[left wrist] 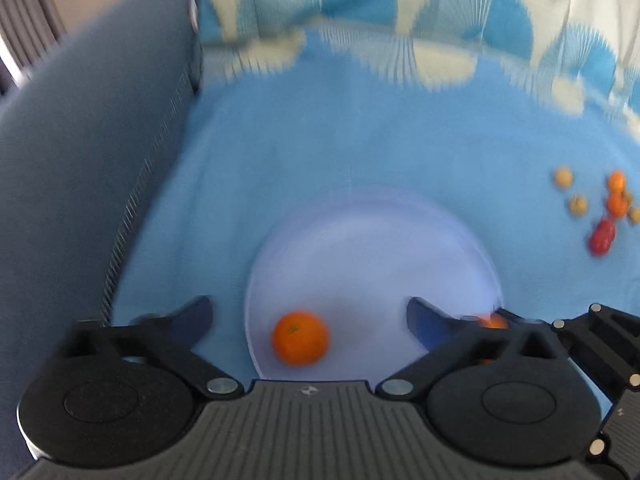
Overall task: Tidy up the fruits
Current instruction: 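Carry both mandarins to the plate and open both tools to release, then withdraw both tools from the plate and move toward the fruit cluster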
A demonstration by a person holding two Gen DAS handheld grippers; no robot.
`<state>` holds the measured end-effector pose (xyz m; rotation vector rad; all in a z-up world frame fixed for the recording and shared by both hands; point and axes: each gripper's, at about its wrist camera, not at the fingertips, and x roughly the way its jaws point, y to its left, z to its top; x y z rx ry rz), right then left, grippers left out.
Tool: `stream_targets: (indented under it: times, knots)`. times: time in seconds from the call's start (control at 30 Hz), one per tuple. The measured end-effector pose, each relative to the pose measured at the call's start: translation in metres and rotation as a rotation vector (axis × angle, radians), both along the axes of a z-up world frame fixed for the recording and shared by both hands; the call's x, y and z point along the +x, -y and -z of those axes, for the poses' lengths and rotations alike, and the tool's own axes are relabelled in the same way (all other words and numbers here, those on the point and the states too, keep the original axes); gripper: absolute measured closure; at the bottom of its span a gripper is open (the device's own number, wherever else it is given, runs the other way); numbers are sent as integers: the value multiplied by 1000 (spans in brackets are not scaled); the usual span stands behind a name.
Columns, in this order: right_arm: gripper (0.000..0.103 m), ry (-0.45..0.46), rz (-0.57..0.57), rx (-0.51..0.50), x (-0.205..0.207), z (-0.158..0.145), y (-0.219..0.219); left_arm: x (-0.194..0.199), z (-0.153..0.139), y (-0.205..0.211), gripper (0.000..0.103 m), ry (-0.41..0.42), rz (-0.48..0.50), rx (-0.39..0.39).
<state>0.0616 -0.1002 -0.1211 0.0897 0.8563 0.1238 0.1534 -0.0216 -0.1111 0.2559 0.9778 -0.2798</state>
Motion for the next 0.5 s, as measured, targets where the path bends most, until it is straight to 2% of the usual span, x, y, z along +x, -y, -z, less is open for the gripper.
stream_targets:
  times: [0.07,0.13,0.17,0.27,0.43,0.5]
  knots:
    - [39,35,0,-7,0,-7,1,-5,-10,-3,0,20,12,4]
    - [25,66,7,-26,-4,-17,4,-12,-20,-11,0,24,-22,1]
    - [21,73,13,-33,-7,-23,5,-16,-24,-16,0,18,-39,-5]
    - [15,63,42,-20,-25,-40,12,-38,-37,-35,0,-16,-92,-35]
    - [10,17,104,37,-74,-66,15,-92,-56,-61,0,-40,-185,-9]
    - [8,28,132,44,-95,-77,13,-117,-64,-71,0,-36,-223,-22]
